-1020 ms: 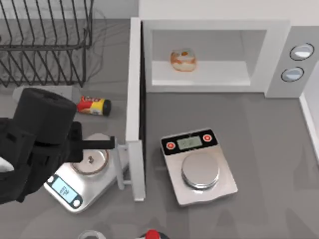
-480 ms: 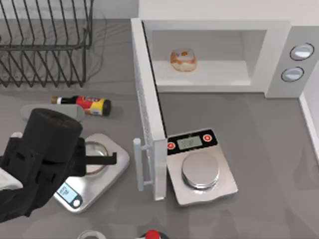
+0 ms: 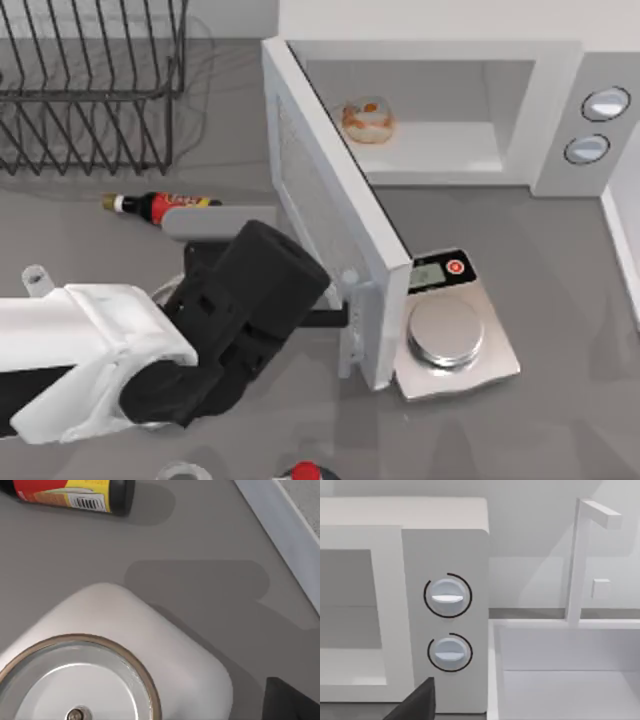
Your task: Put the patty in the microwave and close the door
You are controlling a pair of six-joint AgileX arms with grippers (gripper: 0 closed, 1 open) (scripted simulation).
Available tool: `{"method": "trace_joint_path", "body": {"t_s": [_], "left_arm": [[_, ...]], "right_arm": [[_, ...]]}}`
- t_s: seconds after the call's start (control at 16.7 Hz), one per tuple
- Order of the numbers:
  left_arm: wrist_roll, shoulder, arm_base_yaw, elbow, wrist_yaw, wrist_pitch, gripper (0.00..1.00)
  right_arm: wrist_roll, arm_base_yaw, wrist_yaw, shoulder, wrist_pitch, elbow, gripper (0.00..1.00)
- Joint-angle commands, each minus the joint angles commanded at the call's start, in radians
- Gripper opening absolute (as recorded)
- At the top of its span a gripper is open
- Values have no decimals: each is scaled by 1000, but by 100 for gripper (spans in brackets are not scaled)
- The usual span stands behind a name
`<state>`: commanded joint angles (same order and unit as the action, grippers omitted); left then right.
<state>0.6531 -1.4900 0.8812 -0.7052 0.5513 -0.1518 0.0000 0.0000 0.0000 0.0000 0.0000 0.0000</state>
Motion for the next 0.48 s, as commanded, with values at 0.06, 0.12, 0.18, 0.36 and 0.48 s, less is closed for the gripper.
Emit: {"method": "trace_joint_path", "body": {"t_s": [0.06,0.12,0.18,0.36,0.48], "left_arm": [[22,-24,24,-22,16,-7,0],[34,-38,38,-34,26,-12,0],[37,-41,42,-37,29,-13,0],[36,-37,38,-35,25,-11,0],[48,-52,47,-51,31,-20,0]], "right_arm": [[0,0,0,0,0,0,100],[0,0,0,0,0,0,100],[0,0,0,0,0,0,100],[0,0,0,0,0,0,100],[0,0,0,0,0,0,100]]}}
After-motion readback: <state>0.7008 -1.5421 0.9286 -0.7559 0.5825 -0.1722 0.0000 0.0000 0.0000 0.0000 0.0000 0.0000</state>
